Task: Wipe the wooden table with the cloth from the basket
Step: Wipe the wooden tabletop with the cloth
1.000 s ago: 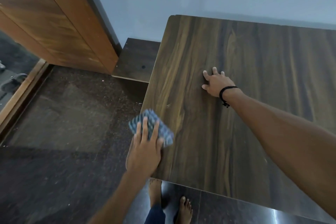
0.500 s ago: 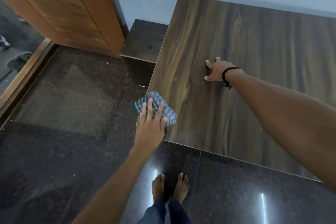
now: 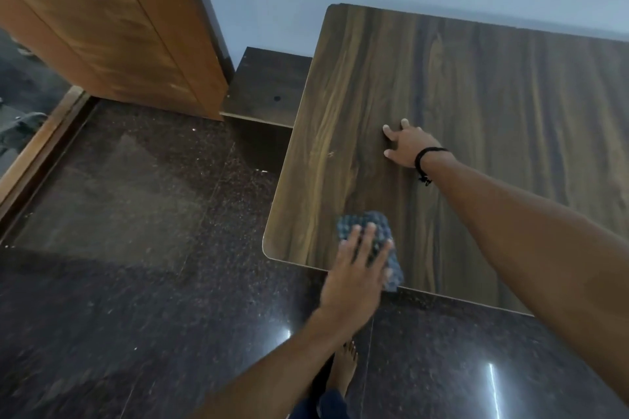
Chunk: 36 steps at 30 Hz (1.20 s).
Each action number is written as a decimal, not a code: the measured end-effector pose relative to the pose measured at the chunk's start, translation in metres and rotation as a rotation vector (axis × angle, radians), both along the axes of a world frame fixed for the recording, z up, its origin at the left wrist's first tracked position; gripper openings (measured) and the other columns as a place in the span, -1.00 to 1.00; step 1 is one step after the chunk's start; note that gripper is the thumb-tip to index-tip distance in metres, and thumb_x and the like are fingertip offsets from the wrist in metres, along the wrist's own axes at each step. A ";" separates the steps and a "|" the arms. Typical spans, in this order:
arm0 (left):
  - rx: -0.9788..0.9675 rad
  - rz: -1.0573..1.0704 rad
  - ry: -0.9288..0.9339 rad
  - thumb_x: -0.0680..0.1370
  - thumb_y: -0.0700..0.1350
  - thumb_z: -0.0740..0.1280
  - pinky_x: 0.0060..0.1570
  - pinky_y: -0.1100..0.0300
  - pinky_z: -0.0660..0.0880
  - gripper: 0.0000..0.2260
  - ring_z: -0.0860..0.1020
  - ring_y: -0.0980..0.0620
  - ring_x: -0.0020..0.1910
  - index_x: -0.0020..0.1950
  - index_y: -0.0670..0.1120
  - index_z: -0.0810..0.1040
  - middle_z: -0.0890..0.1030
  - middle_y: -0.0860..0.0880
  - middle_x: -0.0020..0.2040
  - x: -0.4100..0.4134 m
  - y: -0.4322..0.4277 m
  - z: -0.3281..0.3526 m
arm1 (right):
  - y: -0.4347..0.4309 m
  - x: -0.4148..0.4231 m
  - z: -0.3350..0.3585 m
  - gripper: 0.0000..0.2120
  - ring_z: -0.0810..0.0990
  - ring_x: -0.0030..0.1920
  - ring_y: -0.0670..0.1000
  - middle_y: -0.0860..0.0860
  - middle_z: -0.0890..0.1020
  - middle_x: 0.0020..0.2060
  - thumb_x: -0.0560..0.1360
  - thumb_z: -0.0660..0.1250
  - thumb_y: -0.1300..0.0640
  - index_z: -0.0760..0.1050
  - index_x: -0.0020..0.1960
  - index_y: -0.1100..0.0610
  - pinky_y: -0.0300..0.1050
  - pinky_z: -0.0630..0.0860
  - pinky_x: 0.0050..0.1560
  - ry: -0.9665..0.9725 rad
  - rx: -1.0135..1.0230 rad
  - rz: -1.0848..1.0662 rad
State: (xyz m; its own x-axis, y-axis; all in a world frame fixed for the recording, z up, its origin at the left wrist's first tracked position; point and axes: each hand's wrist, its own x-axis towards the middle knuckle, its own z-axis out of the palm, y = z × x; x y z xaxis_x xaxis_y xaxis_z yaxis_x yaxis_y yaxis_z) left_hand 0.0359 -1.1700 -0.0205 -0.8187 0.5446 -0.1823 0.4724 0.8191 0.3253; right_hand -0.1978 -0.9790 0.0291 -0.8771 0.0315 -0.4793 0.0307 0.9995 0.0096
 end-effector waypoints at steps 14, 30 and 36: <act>-0.117 -0.097 0.037 0.68 0.12 -0.08 0.52 -0.19 0.11 -0.49 -0.17 -0.17 0.58 0.63 0.04 0.04 -0.12 -0.13 0.62 -0.089 -0.088 0.004 | 0.007 0.000 -0.011 -0.39 0.03 0.58 0.28 0.10 -0.06 0.62 0.66 0.18 -0.08 -0.01 0.63 -0.12 0.22 0.24 0.46 -0.010 -0.065 -0.062; 0.178 0.335 -0.100 0.63 -0.12 0.29 0.51 0.04 0.19 -0.45 0.10 -0.05 0.57 0.59 -0.07 0.19 0.11 -0.02 0.62 -0.126 -0.022 0.037 | -0.036 0.081 0.003 -0.31 0.08 0.58 0.17 0.08 -0.01 0.62 0.59 0.30 -0.13 0.08 0.62 -0.06 0.16 0.24 0.50 -0.004 -0.253 -0.114; -0.159 0.073 -0.024 0.72 0.05 -0.05 0.57 -0.03 -0.07 -0.46 -0.25 -0.10 0.59 0.63 -0.10 -0.16 -0.21 -0.08 0.63 -0.153 -0.017 0.028 | -0.019 0.103 0.000 -0.23 -0.22 0.60 0.17 -0.11 -0.26 0.60 0.60 0.26 -0.18 -0.19 0.60 -0.24 0.39 0.13 0.46 -0.123 -0.219 -0.138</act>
